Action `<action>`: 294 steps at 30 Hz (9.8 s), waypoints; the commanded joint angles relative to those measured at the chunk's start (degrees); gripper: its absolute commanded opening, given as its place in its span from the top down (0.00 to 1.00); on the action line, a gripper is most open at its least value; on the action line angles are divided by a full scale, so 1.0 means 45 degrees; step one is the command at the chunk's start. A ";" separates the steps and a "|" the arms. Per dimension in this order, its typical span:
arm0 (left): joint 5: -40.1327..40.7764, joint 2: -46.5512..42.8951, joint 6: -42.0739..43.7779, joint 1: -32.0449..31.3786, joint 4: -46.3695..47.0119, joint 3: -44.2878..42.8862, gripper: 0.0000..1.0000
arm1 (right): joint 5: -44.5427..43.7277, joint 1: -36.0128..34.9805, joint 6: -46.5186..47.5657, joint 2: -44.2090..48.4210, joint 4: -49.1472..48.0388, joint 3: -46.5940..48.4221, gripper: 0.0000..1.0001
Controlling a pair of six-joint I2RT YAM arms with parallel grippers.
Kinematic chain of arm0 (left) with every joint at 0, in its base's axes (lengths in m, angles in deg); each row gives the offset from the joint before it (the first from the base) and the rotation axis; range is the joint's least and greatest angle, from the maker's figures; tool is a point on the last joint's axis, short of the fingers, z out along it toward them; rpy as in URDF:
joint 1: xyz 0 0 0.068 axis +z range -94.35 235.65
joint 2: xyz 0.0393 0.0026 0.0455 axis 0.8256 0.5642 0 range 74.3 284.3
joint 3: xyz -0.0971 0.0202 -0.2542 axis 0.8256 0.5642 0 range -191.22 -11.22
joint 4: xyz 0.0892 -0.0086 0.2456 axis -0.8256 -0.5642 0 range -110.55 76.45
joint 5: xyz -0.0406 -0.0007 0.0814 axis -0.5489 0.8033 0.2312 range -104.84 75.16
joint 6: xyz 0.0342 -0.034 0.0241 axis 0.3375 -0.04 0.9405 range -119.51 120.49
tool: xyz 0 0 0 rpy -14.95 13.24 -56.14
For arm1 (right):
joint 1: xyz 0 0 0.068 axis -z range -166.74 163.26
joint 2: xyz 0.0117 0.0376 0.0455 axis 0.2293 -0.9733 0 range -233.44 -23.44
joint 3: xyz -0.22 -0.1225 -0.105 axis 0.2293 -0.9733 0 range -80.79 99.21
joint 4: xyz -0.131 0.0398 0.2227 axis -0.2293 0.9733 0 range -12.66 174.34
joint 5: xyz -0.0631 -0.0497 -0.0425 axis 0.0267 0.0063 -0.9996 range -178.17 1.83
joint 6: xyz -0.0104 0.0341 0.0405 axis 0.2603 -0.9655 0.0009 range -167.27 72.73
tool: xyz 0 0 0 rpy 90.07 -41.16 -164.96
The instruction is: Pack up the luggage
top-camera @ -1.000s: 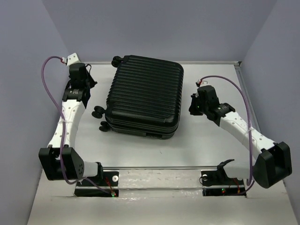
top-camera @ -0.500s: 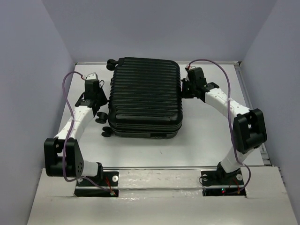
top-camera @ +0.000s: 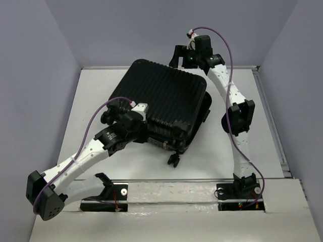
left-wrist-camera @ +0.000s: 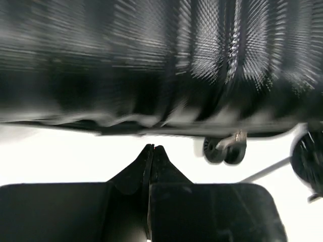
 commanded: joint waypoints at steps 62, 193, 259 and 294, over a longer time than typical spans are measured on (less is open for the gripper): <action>-0.3370 -0.3855 -0.3216 0.4191 0.5845 0.4903 0.67 | 0.3442 0.0503 -0.0643 0.4845 0.0015 -0.2402 0.08; -0.2218 -0.2449 -0.3021 -0.0653 0.7994 0.4609 0.84 | 0.1877 -0.2446 -0.0974 1.3481 -2.0862 -2.8223 0.45; 0.0207 -0.1608 -0.0581 0.3884 0.3916 -0.2433 0.13 | -1.1347 -1.1294 -0.0229 1.1332 -1.7975 -2.3497 0.93; -0.8156 0.9819 0.0554 0.8177 0.5045 -0.5782 0.27 | -0.8711 -1.1294 -0.0505 1.0008 -1.5103 -2.0752 0.93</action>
